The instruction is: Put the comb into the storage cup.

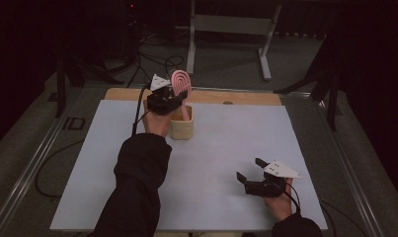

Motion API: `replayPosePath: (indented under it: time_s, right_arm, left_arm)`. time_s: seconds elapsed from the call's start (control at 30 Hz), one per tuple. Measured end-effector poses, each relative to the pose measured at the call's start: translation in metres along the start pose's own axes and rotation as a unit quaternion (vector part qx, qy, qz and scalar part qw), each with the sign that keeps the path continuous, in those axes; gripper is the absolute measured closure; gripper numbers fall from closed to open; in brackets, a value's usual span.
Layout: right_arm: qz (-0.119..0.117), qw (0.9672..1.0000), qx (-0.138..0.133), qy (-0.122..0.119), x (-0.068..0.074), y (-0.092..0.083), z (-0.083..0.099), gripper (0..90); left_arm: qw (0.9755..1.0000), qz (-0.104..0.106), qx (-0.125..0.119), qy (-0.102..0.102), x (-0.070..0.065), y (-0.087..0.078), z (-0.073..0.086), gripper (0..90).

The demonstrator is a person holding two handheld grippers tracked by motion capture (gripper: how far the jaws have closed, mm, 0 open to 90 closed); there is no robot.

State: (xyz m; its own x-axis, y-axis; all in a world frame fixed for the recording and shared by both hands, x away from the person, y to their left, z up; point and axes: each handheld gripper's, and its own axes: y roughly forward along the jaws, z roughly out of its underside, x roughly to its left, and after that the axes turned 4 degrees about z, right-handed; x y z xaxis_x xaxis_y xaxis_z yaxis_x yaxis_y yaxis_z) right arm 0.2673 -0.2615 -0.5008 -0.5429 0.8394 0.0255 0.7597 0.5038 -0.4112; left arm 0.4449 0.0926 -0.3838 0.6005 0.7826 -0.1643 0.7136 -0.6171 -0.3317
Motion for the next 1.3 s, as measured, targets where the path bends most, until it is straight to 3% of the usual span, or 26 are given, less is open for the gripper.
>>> replayPosePath:
  time_s: [1.3]
  right_arm:
    - [-0.001, 1.0000, 0.002, -0.002, 0.000, 0.001, 0.000, 9.3]
  left_arm:
    - [0.9998, -0.001, 0.014, -0.011, 0.003, 0.008, 0.017, 64.4]
